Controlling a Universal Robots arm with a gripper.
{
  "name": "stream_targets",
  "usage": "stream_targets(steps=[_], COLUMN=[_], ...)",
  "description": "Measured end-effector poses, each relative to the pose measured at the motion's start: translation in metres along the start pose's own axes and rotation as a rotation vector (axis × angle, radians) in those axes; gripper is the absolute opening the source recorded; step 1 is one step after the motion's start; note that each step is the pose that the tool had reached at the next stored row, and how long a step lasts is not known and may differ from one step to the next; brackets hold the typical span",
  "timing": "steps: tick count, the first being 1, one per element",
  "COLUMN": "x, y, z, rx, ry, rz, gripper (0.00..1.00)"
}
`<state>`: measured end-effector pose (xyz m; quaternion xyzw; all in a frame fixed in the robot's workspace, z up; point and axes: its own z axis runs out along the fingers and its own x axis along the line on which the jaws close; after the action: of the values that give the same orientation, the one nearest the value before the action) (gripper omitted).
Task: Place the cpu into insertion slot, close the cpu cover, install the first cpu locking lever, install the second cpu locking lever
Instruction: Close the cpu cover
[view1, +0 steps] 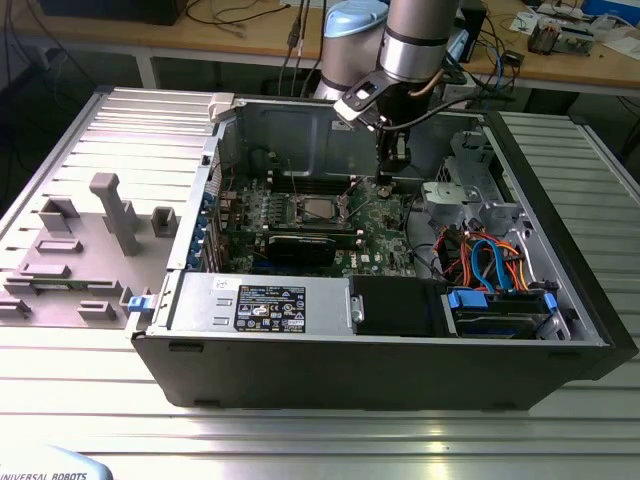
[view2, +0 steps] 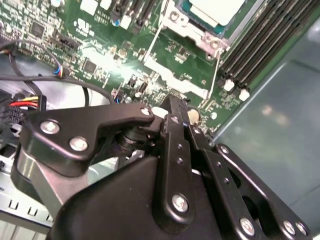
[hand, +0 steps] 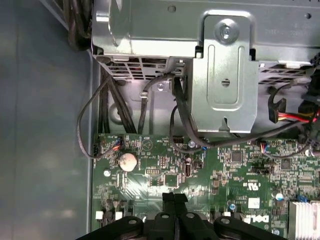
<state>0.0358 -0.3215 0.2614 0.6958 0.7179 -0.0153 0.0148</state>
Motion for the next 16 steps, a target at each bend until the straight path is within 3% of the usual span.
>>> stream_targets(steps=[5, 16], x=[-0.0046, -0.0046], y=[0.0013, -0.0016], z=[0.0097, 0.0113], rx=[-0.0003, -0.0002], ry=[0.0019, 0.0037], rz=[-0.006, -0.006], gripper=[0.11, 0.11])
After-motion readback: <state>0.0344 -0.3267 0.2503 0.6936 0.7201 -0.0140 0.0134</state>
